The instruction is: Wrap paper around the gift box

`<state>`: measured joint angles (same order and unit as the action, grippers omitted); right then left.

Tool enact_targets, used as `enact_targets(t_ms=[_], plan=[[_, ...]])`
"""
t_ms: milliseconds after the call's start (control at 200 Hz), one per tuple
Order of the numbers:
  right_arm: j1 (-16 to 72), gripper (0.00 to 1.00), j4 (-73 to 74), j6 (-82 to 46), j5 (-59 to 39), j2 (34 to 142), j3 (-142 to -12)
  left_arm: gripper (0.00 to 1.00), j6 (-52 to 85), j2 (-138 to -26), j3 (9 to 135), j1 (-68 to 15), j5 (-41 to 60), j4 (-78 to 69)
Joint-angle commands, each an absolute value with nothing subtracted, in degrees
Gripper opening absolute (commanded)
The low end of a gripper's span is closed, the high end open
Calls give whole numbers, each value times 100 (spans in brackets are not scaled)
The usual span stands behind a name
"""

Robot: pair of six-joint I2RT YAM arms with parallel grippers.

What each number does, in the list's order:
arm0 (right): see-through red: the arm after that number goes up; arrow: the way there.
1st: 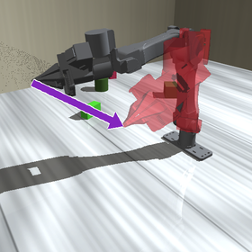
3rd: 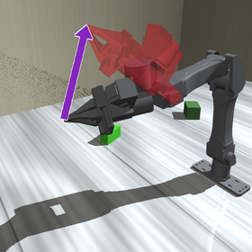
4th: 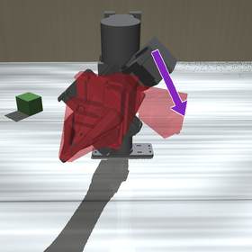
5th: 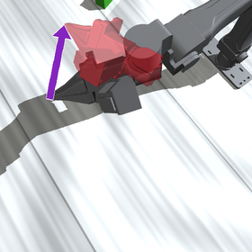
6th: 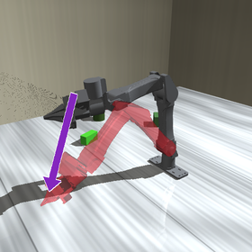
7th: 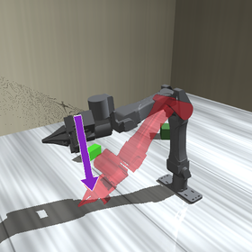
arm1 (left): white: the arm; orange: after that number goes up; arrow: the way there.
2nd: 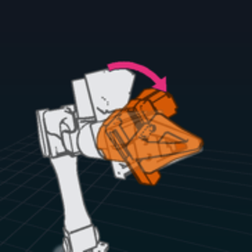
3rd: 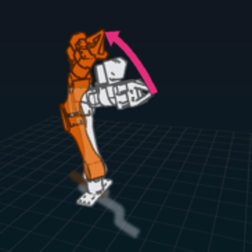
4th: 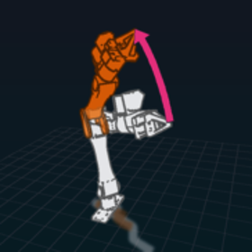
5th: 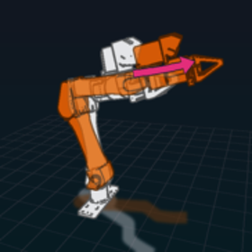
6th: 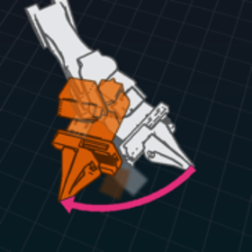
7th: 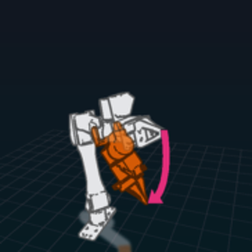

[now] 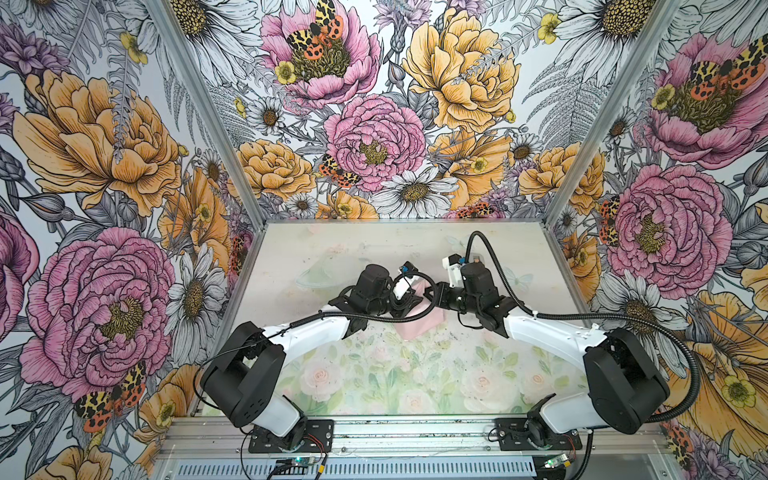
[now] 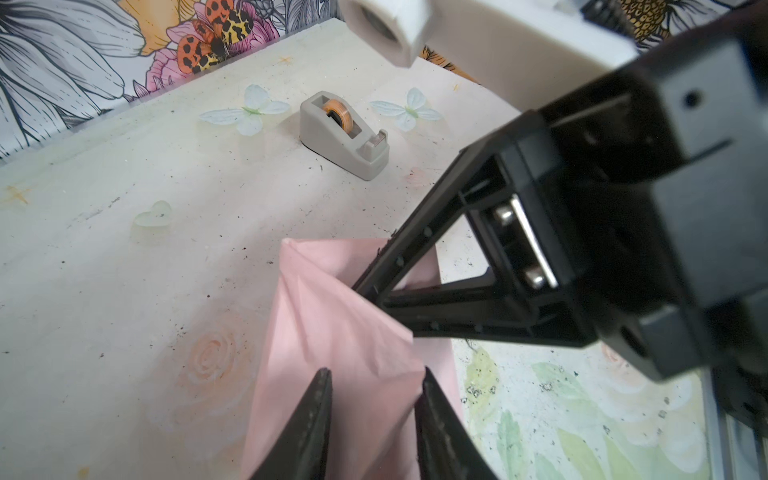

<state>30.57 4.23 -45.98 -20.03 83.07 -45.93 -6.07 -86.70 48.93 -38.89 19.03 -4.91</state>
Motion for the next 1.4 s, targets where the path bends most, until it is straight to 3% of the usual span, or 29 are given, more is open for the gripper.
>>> enact_targets(t_ms=[0, 170, 320, 465, 871, 1216, 1396], plan=[[3094, 15, -17, -4534, -1890, 8347, -4578, 37, -470, -8560, 4717, -3929, 2185, -650], [3072, 31, -286, -4453, -1797, 7900, -4664, 40, -462, -8528, 4617, -3937, 2301, -705], [3045, 50, -992, -4131, -1234, 7281, -4914, 43, -548, -8514, 4556, -3937, 2315, -671], [3074, 62, -1978, -3479, -639, 7424, -5497, 44, -636, -8486, 4514, -3947, 2272, -606], [3207, 66, -2303, -2537, -1037, 8752, -6275, 47, -729, -8429, 4578, -3958, 2219, -451], [3217, 56, -2672, -2413, -466, 8877, -6093, 67, -207, -7713, 4794, -3885, 1399, 54], [3217, 53, -2663, -2409, -626, 8815, -6071, 71, 203, -7721, 4971, -3458, 1438, 280]])
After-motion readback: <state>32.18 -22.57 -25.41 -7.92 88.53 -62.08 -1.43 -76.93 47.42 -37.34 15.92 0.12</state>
